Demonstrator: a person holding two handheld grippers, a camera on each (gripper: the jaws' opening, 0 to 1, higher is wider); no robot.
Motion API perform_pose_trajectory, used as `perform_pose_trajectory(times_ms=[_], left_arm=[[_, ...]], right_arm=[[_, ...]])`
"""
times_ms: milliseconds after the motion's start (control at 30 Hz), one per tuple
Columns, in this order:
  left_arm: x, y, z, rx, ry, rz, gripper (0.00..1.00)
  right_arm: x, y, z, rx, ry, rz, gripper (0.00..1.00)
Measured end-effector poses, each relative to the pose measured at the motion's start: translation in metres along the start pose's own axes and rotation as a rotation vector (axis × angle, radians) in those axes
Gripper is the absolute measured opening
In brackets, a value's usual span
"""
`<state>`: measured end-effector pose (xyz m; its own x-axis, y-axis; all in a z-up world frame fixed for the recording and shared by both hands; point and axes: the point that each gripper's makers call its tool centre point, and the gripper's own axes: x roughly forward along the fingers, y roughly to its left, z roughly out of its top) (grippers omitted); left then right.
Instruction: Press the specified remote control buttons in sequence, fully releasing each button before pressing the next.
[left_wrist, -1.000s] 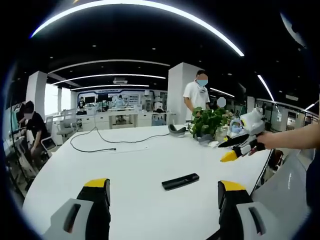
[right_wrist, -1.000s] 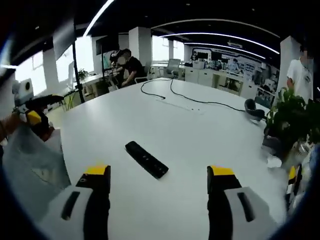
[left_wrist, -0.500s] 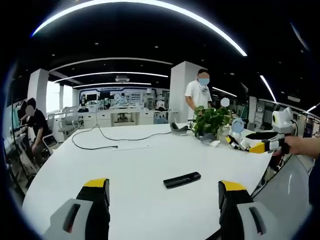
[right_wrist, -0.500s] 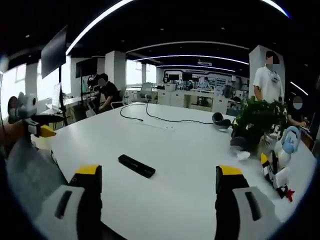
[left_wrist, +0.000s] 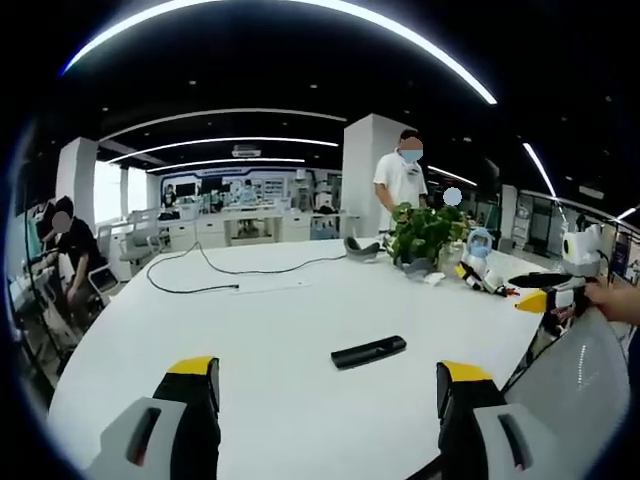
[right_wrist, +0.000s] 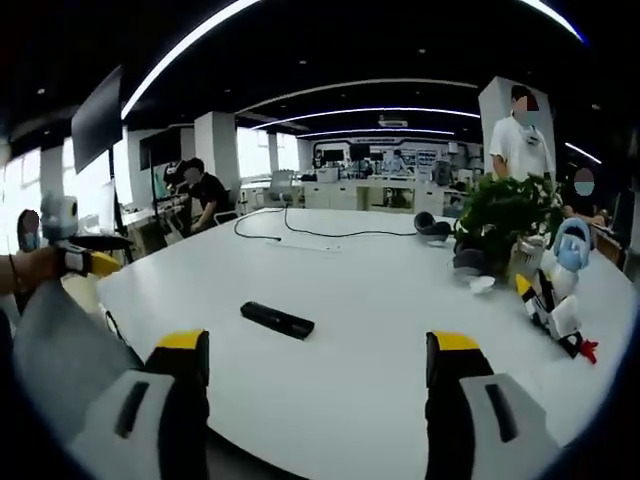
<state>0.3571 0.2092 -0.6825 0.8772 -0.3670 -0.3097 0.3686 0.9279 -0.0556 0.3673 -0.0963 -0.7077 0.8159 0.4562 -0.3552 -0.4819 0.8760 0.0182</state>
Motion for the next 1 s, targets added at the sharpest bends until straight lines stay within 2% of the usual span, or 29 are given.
perform_pose_trajectory(times_ms=[67,300,367,500,667,900,1000], left_arm=[[-0.001,0.002,0.001,-0.009,-0.003,0.008,0.94],[-0.002,0.004,0.004,-0.016,-0.020,0.022,0.94],[-0.003,0.005,0.005,-0.012,-0.022,0.029,0.94],[-0.002,0.006,0.006,-0.021,-0.025,0.026,0.93],[-0.002,0.006,0.006,-0.024,-0.022,0.032,0.93],[-0.004,0.011,0.007,-0.021,-0.023,0.072,0.92],[-0.005,0.015,0.004,-0.006,-0.011,0.097,0.92]], right_arm=[[0.001,0.004,-0.007,-0.012,0.033,0.021,0.91],[0.002,0.007,-0.002,-0.091,0.019,0.038,0.90],[0.002,0.007,-0.002,-0.076,0.018,0.041,0.92],[0.005,0.016,-0.010,-0.018,0.053,0.103,0.93],[0.004,0.017,-0.010,-0.058,0.058,0.101,0.93],[0.003,0.010,-0.017,-0.019,0.082,0.081,0.95],[0.004,0.016,-0.018,-0.039,0.094,0.111,0.93]])
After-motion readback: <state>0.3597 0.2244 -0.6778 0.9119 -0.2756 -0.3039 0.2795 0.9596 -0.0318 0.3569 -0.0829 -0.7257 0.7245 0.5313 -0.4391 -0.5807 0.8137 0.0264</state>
